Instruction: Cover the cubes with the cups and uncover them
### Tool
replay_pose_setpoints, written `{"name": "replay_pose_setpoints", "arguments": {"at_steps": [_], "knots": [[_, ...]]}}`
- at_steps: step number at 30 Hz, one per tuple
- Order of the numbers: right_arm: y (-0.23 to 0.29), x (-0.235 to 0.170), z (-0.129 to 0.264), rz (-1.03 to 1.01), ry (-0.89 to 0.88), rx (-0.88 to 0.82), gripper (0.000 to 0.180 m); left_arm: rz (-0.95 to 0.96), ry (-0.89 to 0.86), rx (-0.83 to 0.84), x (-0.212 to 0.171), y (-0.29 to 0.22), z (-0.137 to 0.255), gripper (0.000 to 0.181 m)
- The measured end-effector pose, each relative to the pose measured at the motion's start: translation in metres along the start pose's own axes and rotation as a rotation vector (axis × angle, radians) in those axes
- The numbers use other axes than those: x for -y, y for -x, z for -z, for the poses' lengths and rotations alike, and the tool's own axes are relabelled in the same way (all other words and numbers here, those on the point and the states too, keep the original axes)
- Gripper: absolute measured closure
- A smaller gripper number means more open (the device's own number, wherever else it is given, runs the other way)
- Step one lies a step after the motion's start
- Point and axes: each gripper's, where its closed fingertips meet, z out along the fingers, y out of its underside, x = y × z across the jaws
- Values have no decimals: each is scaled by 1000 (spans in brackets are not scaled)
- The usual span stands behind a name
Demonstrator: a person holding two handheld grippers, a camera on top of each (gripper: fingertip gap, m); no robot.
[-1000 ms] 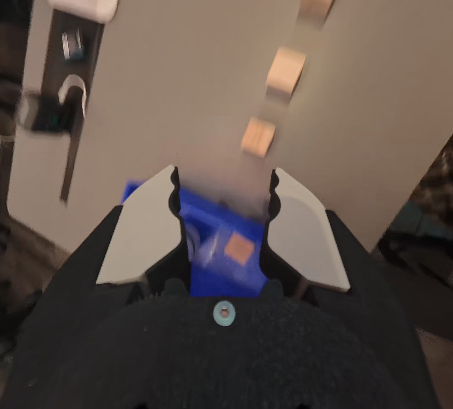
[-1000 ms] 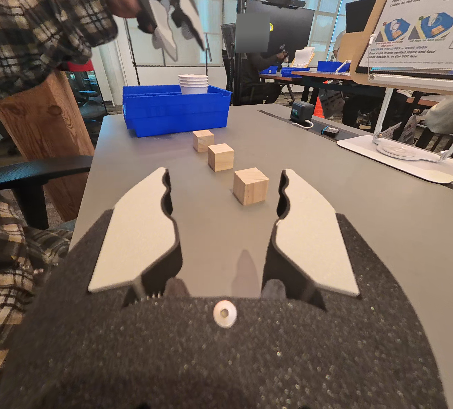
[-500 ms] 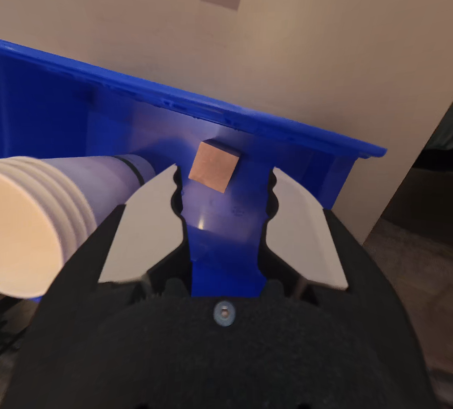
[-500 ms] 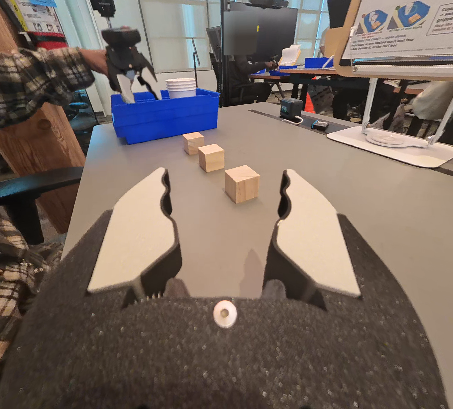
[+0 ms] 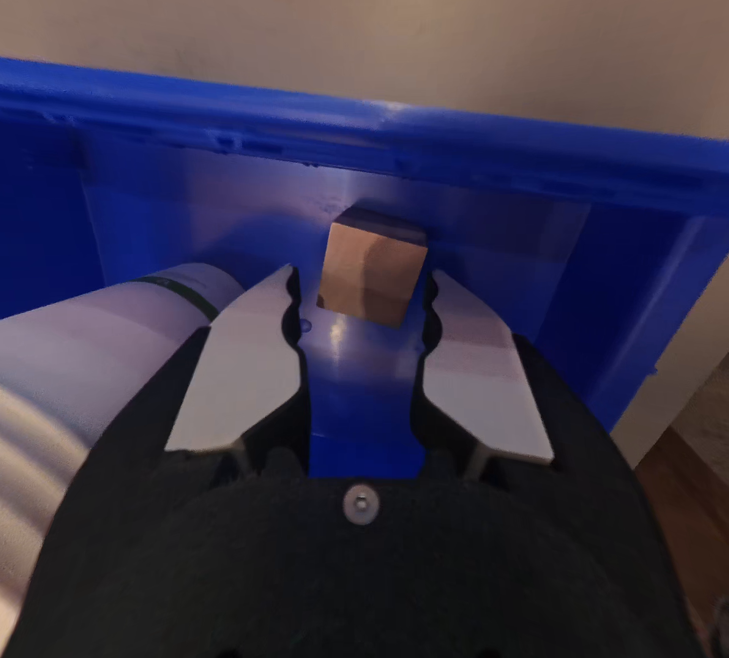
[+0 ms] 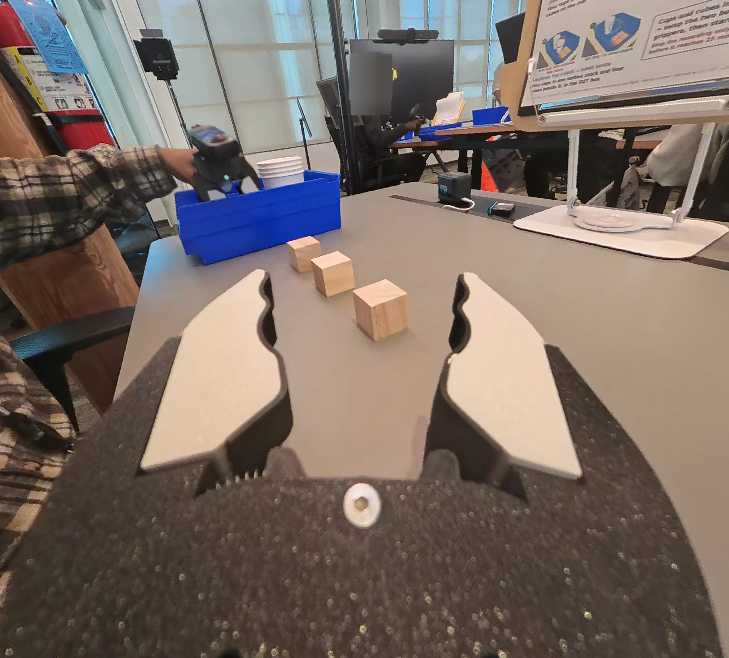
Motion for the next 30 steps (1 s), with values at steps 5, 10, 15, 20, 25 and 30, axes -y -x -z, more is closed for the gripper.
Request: {"name": "replay_pose_setpoints", "arguments": {"at_steps": [5,10,15,20,25,30], "knots": [[4,4,0,1,-10,10,95,22,93,-17,-10,-2,-5,136],[9,11,14,2,-19,12,96,187,-15,47,11,21,43,136],[13,16,36,-6,-9,-2,97,269,-38,155,82,45,92,136],[21,20,61,0,9,-6,97,241,-95,242,200,64,114,137],[28,21,90,19,7,-46,97,143,-175,140,330,49,92,137],[29,14,109,8,5,-77,98,56,-178,11,426,15,33,137]]}}
